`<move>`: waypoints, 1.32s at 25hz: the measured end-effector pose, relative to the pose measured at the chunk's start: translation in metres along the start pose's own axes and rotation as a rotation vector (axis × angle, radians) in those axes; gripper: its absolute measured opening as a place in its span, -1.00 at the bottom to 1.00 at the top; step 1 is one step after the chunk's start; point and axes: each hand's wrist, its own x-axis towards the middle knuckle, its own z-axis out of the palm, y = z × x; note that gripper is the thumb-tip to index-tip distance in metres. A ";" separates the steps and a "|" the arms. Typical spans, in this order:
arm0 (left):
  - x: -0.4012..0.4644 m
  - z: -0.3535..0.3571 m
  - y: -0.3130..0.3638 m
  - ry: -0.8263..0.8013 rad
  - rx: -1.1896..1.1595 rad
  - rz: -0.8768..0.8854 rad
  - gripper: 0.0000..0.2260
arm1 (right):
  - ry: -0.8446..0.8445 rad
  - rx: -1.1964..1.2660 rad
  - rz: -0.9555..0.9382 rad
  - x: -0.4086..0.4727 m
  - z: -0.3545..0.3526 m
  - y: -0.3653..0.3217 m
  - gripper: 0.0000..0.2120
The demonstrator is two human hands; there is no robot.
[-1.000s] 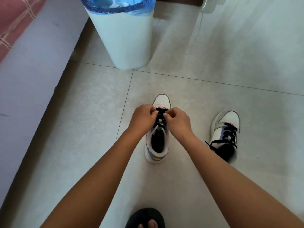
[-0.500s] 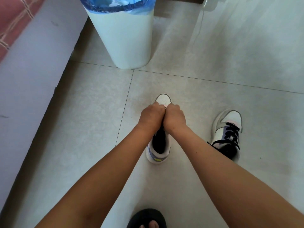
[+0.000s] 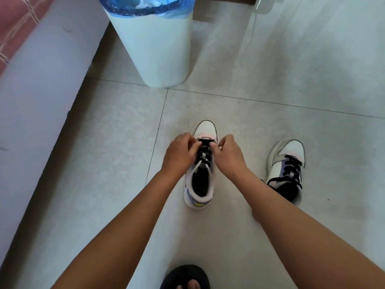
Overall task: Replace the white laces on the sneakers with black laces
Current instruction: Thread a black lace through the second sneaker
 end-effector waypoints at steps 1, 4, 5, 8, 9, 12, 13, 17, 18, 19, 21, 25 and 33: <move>0.001 -0.003 0.001 -0.077 0.035 -0.035 -0.87 | -0.071 -0.079 0.035 0.000 -0.001 0.000 -0.76; 0.006 -0.005 0.016 -0.359 0.342 -0.025 -0.83 | -0.192 -0.213 0.050 0.000 0.002 -0.005 -0.78; 0.010 -0.003 0.022 -0.417 0.458 0.004 -0.78 | -0.215 -0.228 0.026 0.001 0.002 -0.009 -0.80; 0.016 0.002 0.036 -0.460 0.710 0.123 -0.67 | -0.291 -0.395 -0.023 0.005 0.000 -0.022 -0.75; 0.016 0.003 0.036 -0.458 0.726 0.141 -0.66 | -0.314 -0.459 -0.018 0.005 0.001 -0.027 -0.73; 0.008 -0.003 0.022 -0.390 0.552 0.177 -0.74 | -0.297 -0.438 -0.096 0.004 0.000 -0.025 -0.76; 0.004 -0.007 0.013 -0.347 0.417 0.182 -0.78 | -0.266 -0.336 -0.125 0.004 0.000 -0.018 -0.80; -0.010 -0.010 -0.003 -0.210 0.024 0.145 -0.85 | -0.138 -0.009 -0.107 -0.006 0.003 0.002 -0.70; -0.010 -0.011 -0.002 -0.200 0.019 0.116 -0.87 | -0.137 0.019 -0.079 -0.007 0.003 0.002 -0.70; -0.010 -0.013 -0.001 -0.191 0.038 0.082 -0.87 | -0.143 0.018 -0.055 -0.008 0.003 0.000 -0.69; -0.009 -0.018 0.004 -0.214 0.112 -0.003 -0.84 | -0.206 -0.095 -0.027 -0.009 -0.003 -0.007 -0.66; -0.001 -0.018 0.015 -0.540 0.410 -0.067 -0.70 | -0.390 -0.267 0.019 -0.009 -0.006 -0.016 -0.71; 0.006 -0.017 0.010 -0.564 0.300 0.038 -0.77 | -0.403 0.205 0.105 -0.007 -0.005 -0.004 -0.72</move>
